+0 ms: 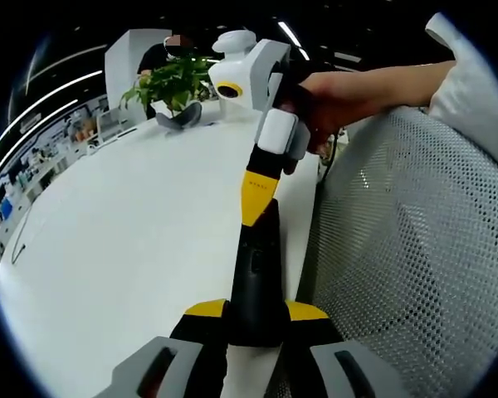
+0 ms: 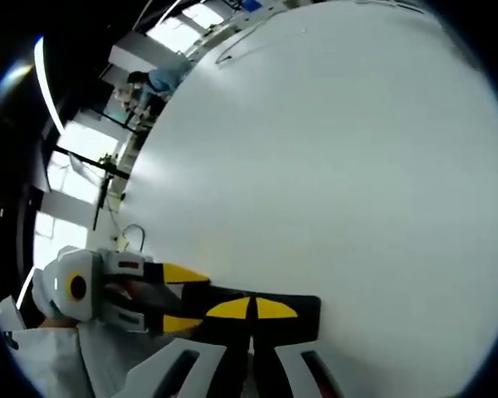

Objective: Press the specified remote control buttons in sequence, fully releasing each button before pressing the next.

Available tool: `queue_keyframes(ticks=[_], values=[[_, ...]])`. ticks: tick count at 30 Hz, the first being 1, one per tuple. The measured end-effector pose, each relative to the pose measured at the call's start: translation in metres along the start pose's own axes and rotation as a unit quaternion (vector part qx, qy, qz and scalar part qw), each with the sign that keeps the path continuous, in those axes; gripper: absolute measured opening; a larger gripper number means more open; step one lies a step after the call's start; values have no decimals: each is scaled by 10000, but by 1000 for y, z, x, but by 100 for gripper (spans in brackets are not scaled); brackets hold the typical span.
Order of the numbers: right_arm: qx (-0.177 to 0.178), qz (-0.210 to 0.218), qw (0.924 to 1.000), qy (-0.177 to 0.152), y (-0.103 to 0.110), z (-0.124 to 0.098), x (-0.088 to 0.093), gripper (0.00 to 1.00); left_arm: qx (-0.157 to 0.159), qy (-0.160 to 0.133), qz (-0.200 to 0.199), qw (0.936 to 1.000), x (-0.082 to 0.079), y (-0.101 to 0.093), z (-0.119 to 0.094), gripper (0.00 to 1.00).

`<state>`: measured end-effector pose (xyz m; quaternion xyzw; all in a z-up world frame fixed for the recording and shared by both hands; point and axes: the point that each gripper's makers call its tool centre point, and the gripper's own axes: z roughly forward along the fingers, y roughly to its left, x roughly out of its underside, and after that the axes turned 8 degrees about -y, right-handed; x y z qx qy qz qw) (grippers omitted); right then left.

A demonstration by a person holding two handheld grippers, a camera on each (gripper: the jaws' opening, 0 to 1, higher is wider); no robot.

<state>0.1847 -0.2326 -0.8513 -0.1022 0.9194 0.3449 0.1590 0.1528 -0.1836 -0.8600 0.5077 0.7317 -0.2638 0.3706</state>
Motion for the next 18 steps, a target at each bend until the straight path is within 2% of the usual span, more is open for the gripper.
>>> queue_keyframes(ticks=[18], values=[[-120,75,9993,360,6,-1,11,0,-6,-16,-27,10000,0,0,0,24]])
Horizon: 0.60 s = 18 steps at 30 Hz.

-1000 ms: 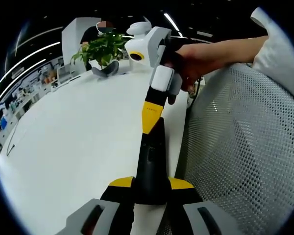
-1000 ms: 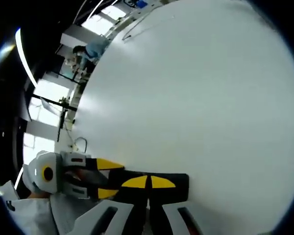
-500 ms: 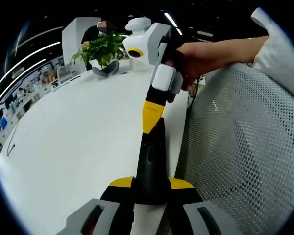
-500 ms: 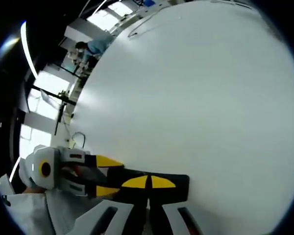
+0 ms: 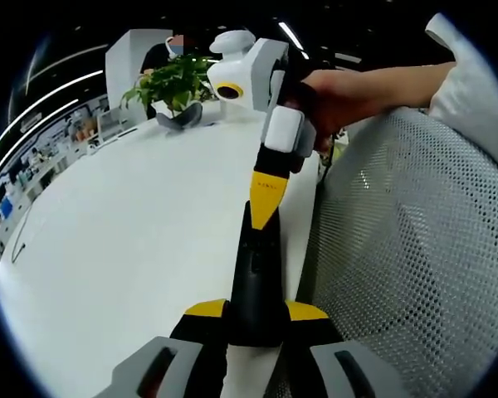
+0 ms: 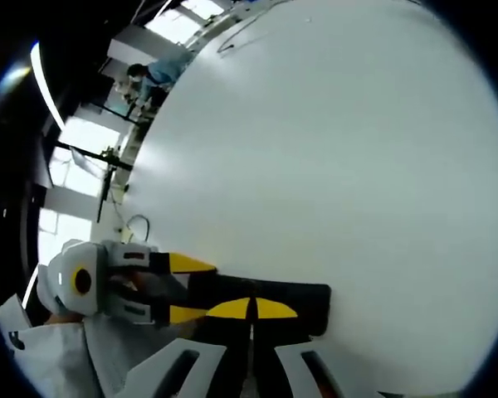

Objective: Press the specified remote control buttons in sequence, fully releasing each button before pressing the next.

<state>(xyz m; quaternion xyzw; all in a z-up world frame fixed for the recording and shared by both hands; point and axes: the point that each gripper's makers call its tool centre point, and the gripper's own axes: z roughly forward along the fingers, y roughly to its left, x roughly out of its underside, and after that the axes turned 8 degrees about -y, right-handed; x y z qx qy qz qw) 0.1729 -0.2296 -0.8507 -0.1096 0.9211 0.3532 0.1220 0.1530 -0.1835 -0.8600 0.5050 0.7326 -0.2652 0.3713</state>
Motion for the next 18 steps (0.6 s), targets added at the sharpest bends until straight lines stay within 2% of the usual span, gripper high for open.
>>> queue_keyframes(ticks=[12,18], values=[[15,-39,10000,-63,-2,0,1,0,-3,-4,-12,10000,0,0,0,24],[161,-284,9994,-91,-2,1,1,0,-9,-2,-5,10000,0,0,0,24]])
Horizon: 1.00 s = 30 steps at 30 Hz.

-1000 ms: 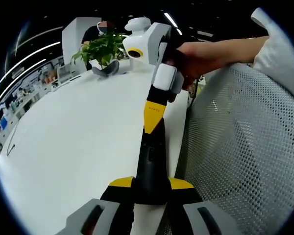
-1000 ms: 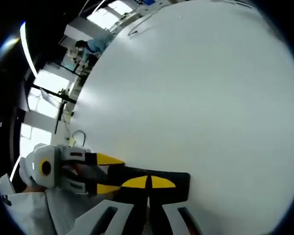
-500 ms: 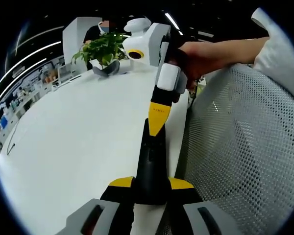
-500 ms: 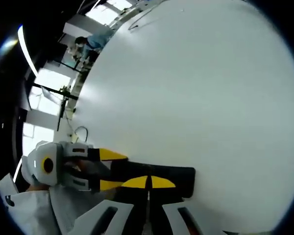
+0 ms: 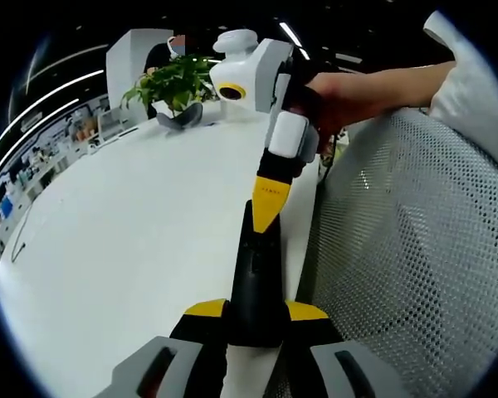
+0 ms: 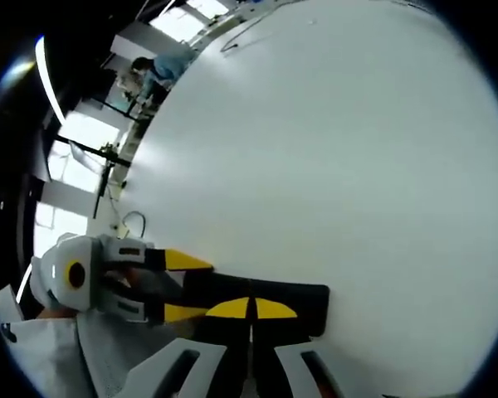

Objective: Press the specified remote control buttons in sequence, fully releasing each button before pressing the next.

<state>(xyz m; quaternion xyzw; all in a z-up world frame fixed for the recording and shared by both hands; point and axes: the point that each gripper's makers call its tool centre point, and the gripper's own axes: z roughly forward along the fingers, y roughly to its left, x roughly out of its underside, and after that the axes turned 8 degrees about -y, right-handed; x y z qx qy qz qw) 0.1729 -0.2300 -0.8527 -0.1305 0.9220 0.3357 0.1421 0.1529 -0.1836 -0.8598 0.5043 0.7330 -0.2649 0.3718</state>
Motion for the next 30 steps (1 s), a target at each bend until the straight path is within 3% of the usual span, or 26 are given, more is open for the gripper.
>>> queue_keyframes(ticks=[14,25,30], values=[[-70,-378,9993,26,2,0,0,0,11,-20,0,10000,0,0,1,25],[-41,-285,9995,89,2,-1,0,0,21,6,22,10000,0,0,1,24],[-31,-171,9993,318,3,-5,6,0,22,10,23,10000,0,0,1,24]])
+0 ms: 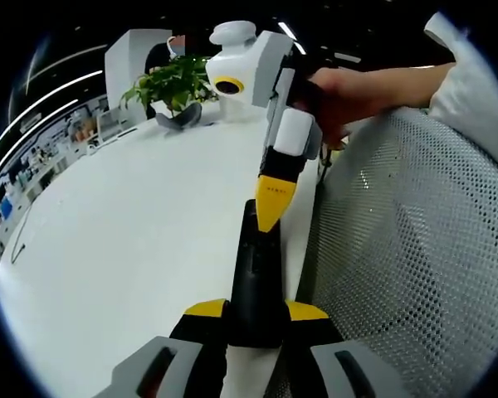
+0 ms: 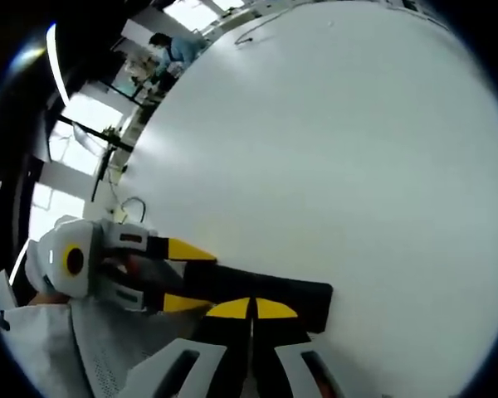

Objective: Press the specified remote control buttons in sequence, fully releasing each button before pressing the next.

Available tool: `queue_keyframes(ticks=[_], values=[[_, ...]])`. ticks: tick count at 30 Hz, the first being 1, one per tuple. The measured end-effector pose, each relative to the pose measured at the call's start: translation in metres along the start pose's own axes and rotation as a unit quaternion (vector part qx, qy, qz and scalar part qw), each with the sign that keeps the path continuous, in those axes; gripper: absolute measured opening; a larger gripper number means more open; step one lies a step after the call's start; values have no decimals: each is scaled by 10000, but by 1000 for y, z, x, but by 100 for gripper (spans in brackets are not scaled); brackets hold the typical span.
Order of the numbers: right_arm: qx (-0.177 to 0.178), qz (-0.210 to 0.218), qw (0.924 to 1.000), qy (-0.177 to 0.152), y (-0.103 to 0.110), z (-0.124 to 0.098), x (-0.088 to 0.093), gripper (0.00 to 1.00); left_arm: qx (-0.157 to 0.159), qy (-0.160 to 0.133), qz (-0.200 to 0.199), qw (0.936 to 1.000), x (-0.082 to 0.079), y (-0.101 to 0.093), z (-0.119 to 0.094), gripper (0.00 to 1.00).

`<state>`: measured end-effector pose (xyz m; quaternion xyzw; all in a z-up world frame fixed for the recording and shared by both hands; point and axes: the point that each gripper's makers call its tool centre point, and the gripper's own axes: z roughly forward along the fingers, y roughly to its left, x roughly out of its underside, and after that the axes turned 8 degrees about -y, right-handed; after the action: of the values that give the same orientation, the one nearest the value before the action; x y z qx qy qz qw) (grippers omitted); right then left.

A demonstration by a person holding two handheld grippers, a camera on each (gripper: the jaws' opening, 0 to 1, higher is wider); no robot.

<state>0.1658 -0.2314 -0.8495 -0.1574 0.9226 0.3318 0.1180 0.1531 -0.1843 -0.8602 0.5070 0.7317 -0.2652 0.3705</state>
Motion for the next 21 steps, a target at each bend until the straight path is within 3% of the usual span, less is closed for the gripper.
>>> queue_keyframes(ticks=[8,12,18,21], values=[[85,73,9999,36,-3,-3,2,0,-2,2,0,10000,0,0,0,24],[96,-110,9995,-290,-3,0,-9,0,-3,0,5,10000,0,0,0,24],[-68,-19,9998,-200,3,2,-6,0,-5,5,5,10000,0,0,0,24],[36,-146,9998,-104,0,5,-3,0,-4,3,4,10000,0,0,0,24]])
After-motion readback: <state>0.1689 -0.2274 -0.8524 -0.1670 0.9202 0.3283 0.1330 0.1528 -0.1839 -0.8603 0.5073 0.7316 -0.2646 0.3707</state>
